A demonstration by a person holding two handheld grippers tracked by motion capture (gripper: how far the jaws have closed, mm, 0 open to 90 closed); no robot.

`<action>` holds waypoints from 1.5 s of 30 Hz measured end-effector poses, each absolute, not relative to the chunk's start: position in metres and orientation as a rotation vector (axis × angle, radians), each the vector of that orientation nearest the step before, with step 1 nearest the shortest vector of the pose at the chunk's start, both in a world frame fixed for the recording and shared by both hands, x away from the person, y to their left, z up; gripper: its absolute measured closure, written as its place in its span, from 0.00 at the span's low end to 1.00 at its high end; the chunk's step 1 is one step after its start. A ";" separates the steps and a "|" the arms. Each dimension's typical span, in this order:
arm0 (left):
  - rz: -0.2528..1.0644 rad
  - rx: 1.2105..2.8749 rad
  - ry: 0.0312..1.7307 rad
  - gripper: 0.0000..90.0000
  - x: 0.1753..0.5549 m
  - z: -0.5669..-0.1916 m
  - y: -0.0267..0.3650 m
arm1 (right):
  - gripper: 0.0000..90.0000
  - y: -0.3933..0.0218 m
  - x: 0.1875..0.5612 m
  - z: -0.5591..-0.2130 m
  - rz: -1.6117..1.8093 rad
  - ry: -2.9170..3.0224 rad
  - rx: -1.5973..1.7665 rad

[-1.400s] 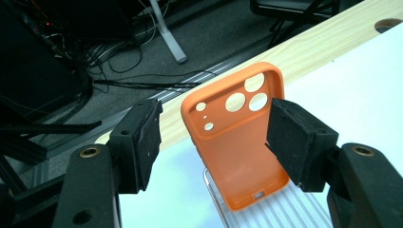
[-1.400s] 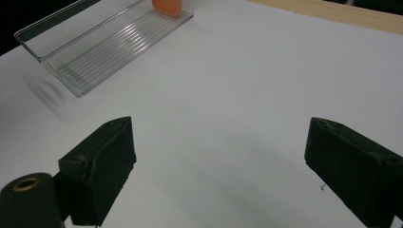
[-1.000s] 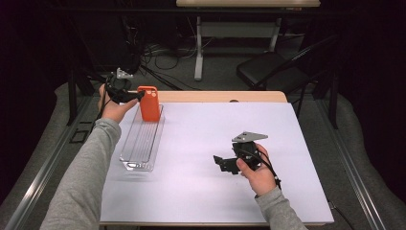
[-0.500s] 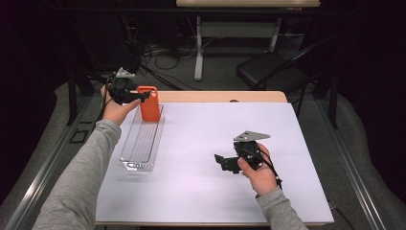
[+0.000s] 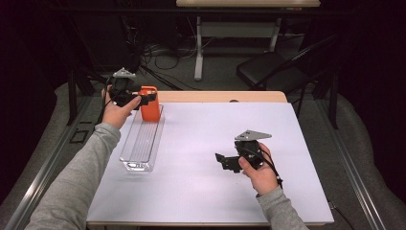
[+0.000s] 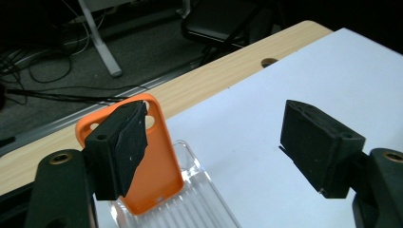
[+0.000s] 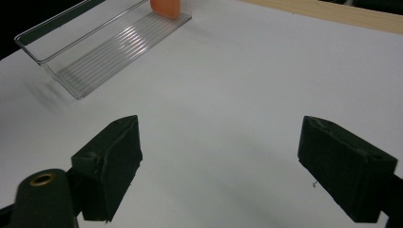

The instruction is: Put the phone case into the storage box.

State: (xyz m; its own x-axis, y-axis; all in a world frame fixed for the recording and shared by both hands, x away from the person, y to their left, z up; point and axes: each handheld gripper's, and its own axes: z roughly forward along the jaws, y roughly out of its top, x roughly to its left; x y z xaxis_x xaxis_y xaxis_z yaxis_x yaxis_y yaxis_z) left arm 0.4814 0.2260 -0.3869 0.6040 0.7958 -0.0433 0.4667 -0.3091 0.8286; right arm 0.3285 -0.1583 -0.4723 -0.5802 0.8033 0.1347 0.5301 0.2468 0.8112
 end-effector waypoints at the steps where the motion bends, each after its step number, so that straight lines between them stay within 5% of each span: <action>1: 0.466 1.958 0.999 0.27 0.480 -0.386 0.226 | 0.16 -0.159 0.328 -0.472 1.252 2.215 1.234; 21: 0.352 1.949 0.816 0.06 0.433 -0.368 0.203 | 0.13 -0.160 0.326 -0.466 1.266 2.192 1.220; 45: 0.320 1.914 0.739 0.02 0.375 -0.380 0.177 | 0.08 -0.163 0.322 -0.457 1.303 2.181 1.194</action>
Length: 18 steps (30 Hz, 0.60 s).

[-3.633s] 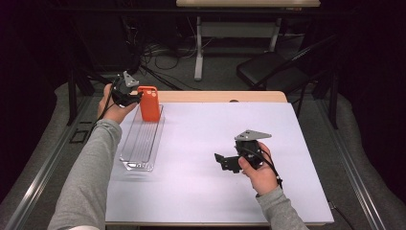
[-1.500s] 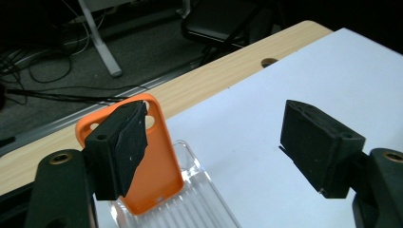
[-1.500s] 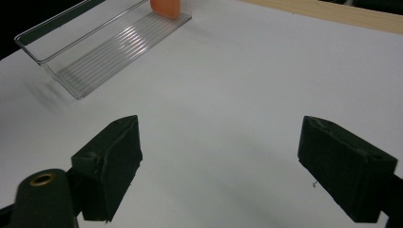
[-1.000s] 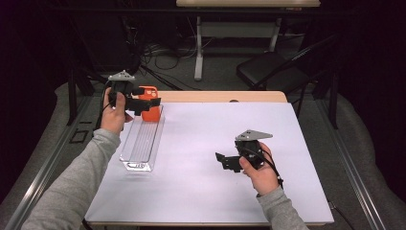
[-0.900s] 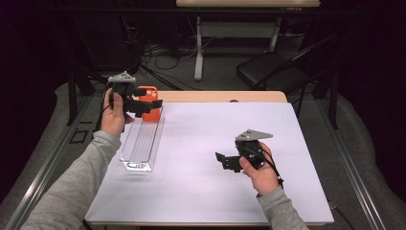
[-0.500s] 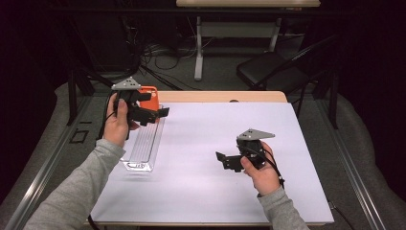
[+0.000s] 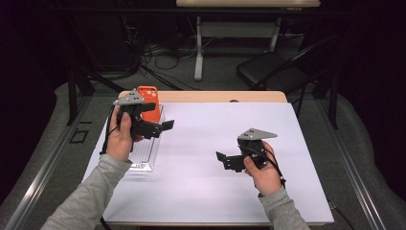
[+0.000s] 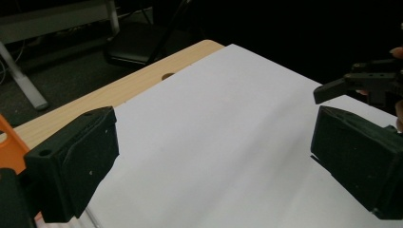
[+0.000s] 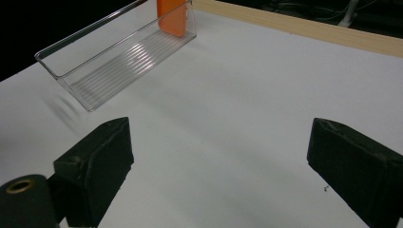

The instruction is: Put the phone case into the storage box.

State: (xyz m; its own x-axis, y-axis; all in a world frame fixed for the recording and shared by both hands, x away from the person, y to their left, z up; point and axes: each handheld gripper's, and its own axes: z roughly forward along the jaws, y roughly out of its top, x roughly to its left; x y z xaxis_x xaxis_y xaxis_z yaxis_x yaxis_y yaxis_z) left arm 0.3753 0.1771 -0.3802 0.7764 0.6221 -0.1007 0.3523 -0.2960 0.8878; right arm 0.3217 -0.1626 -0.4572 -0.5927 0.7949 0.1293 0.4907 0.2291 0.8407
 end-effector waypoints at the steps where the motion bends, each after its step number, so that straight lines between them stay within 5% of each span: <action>1: 0.323 1.914 0.731 0.02 0.372 -0.381 0.176 | 0.08 -0.163 0.322 -0.457 1.303 2.181 1.195; 18: 0.210 1.920 0.687 0.01 0.344 -0.416 0.179 | 0.08 -0.163 0.319 -0.454 1.312 2.181 1.176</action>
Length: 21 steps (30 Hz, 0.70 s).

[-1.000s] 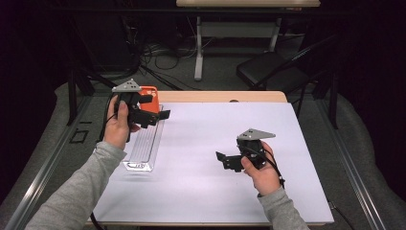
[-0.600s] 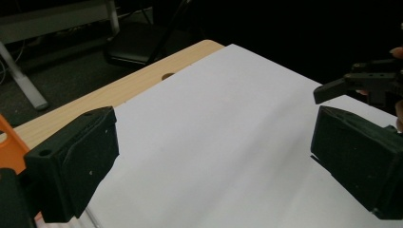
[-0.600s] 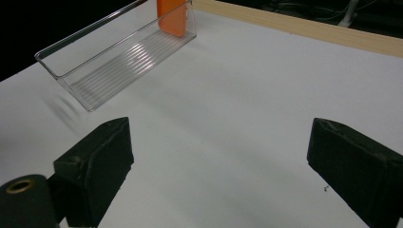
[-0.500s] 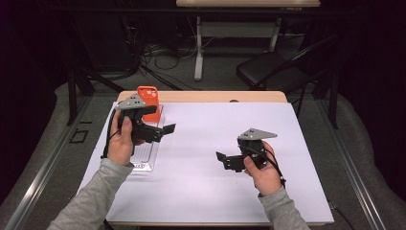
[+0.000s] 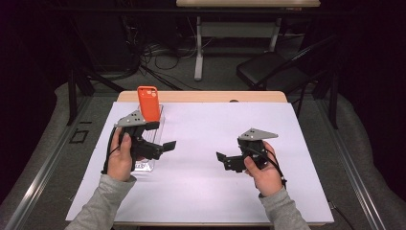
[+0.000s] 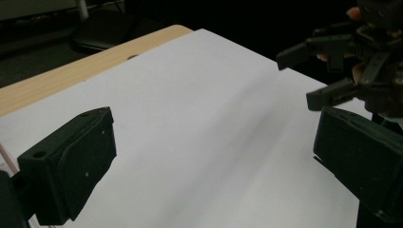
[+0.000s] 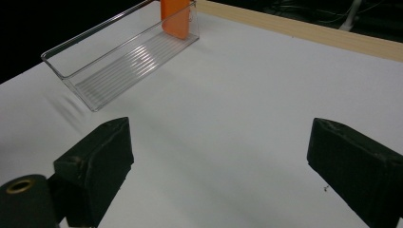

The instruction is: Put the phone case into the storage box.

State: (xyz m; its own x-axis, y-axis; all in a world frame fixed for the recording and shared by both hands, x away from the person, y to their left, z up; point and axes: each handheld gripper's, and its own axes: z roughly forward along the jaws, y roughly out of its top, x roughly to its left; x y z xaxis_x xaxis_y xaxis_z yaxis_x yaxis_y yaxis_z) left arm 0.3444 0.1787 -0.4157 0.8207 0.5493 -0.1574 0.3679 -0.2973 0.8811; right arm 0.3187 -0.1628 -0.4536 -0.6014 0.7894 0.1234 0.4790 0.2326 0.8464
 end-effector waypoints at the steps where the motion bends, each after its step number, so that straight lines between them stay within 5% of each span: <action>1: 0.212 1.924 0.688 0.01 0.343 -0.418 0.179 | 0.08 -0.163 0.318 -0.453 1.312 2.182 1.174; 21: 0.220 1.905 0.624 0.01 0.320 -0.449 0.192 | 0.08 -0.175 0.296 -0.453 1.287 2.148 1.140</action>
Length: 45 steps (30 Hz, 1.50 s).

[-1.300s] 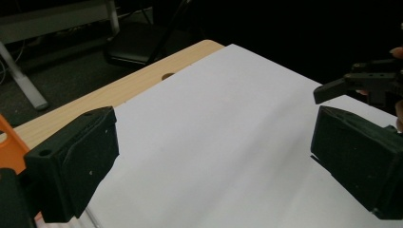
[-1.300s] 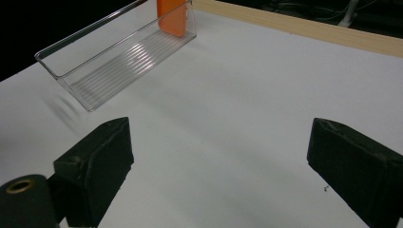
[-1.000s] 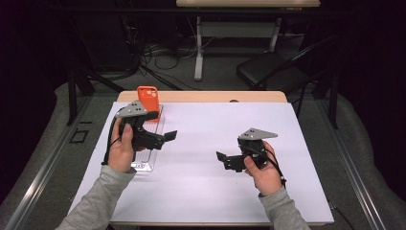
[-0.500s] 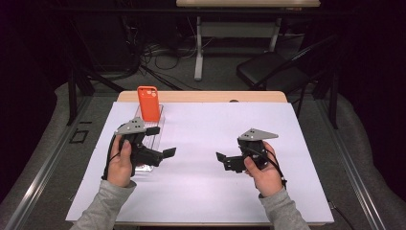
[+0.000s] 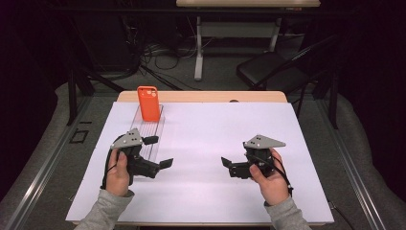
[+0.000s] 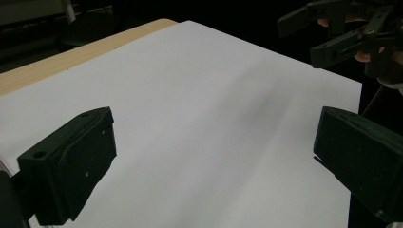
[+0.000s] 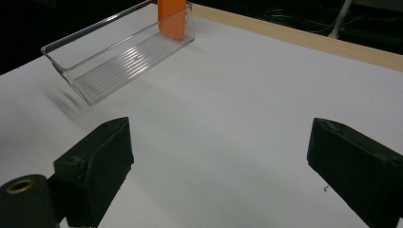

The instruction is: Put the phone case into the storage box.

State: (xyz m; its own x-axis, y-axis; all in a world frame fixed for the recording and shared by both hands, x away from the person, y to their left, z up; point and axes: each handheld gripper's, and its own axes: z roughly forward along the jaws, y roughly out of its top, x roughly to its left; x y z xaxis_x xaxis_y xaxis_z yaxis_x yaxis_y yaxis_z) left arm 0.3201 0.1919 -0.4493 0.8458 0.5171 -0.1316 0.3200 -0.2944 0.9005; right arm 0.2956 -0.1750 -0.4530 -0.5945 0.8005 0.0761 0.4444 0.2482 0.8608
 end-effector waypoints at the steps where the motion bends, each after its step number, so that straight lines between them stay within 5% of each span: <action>1: 0.223 1.902 0.622 0.01 0.319 -0.450 0.193 | 0.08 -0.176 0.294 -0.454 1.287 2.144 1.135; 45: 0.284 1.841 0.694 0.01 0.302 -0.492 0.230 | 0.10 -0.214 0.267 -0.504 1.201 2.094 1.202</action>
State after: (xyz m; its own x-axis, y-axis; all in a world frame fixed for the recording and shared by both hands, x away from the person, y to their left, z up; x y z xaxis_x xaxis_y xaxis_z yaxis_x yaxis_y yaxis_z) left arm 0.3017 0.2303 -0.4918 0.8002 0.5847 -0.1337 0.3237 -0.2334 0.9169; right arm 0.2668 -0.2140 -0.5039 -0.5248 0.8501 0.0435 0.4666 0.2445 0.8500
